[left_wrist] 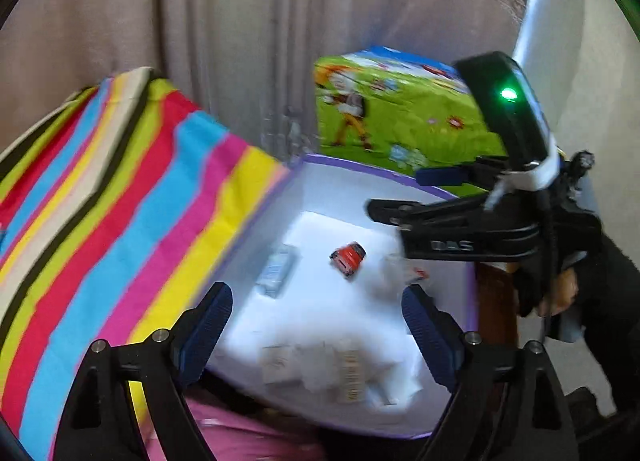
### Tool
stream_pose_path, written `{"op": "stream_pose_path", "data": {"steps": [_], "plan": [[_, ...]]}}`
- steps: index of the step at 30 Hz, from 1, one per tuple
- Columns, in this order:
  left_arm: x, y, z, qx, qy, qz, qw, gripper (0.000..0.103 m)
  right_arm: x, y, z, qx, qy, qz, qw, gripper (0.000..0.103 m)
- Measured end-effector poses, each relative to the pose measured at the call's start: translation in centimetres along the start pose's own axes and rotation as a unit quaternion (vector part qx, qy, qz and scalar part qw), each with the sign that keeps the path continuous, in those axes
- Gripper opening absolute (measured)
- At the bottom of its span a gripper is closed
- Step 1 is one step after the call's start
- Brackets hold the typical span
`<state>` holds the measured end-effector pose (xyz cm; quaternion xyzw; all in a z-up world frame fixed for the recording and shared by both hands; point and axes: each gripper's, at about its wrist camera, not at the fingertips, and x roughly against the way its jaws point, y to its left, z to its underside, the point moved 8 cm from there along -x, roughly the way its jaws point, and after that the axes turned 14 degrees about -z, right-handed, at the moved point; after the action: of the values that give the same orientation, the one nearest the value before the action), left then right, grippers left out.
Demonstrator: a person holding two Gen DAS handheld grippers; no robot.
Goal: Organize rigid objects
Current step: 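Move both open tools back over the boxes on the table, then grasp the white box with pink print using the right tool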
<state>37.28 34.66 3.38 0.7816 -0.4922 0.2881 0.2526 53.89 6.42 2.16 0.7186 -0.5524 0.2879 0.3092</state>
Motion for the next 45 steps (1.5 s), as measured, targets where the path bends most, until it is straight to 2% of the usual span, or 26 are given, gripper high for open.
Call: {"op": "stream_pose_path", "data": {"steps": [2, 4, 8, 11, 15, 16, 19, 21, 24, 28, 30, 32, 35, 41, 44, 45], "plan": [[0.3, 3.5, 0.5, 0.026, -0.010, -0.039, 0.9989, 0.088, -0.6, 2.5, -0.9, 0.029, 0.004, -0.015, 0.999, 0.077], [0.7, 8.1, 1.5, 0.065, -0.013, -0.084, 0.9943, 0.088, -1.3, 5.2, -1.8, 0.063, 0.007, -0.025, 0.998, 0.079], [2.0, 17.7, 4.6, 0.129, -0.008, -0.184, 0.9743, 0.090, -3.5, 11.5, -3.2, 0.117, 0.022, -0.071, 0.990, 0.083], [2.1, 24.9, 7.8, 0.156, 0.022, -0.260, 0.9529, 0.090, -5.8, 16.3, -4.7, 0.149, 0.036, -0.109, 0.982, 0.083], [3.0, 34.1, 11.8, 0.211, 0.049, -0.339, 0.9156, 0.090, -8.9, 21.9, -7.4, 0.146, 0.040, -0.169, 0.974, 0.083], [3.3, 36.9, 13.1, 0.232, 0.058, -0.359, 0.9019, 0.090, -10.1, 23.6, -8.4, 0.143, 0.043, -0.186, 0.971, 0.084], [4.1, 42.2, 16.4, 0.280, 0.074, -0.387, 0.8754, 0.090, -13.7, 27.8, -10.7, 0.150, 0.060, -0.207, 0.965, 0.084], [4.3, 45.0, 18.3, 0.301, 0.085, -0.401, 0.8611, 0.090, -16.1, 30.4, -12.0, 0.158, 0.068, -0.218, 0.961, 0.084], [4.7, 47.7, 20.6, 0.331, 0.093, -0.406, 0.8466, 0.090, -20.0, 33.7, -14.1, 0.132, 0.089, -0.241, 0.957, 0.084], [4.4, 48.3, 23.3, 0.366, 0.110, -0.381, 0.8419, 0.090, -24.5, 36.6, -18.5, 0.021, 0.083, -0.285, 0.955, 0.084], [4.6, 48.3, 23.2, 0.374, 0.098, -0.375, 0.8429, 0.090, -26.9, 37.6, -21.1, -0.061, 0.074, -0.299, 0.950, 0.084], [4.6, 48.0, 23.3, 0.376, 0.102, -0.368, 0.8442, 0.090, -29.6, 38.9, -23.5, -0.145, 0.066, -0.319, 0.934, 0.084], [3.9, 48.7, 23.7, 0.389, 0.103, -0.341, 0.8494, 0.090, -33.3, 41.0, -25.8, -0.237, 0.064, -0.323, 0.914, 0.085], [4.4, 49.6, 23.8, 0.429, 0.069, -0.314, 0.8440, 0.090, -37.9, 45.3, -29.5, -0.340, 0.060, -0.317, 0.884, 0.088], [4.7, 49.8, 23.8, 0.442, 0.057, -0.304, 0.8422, 0.090, -39.2, 47.0, -30.6, -0.367, 0.050, -0.309, 0.876, 0.089], [4.7, 49.8, 23.8, 0.443, 0.056, -0.303, 0.8423, 0.090, -39.6, 47.5, -30.8, -0.366, 0.049, -0.299, 0.880, 0.089]]}}
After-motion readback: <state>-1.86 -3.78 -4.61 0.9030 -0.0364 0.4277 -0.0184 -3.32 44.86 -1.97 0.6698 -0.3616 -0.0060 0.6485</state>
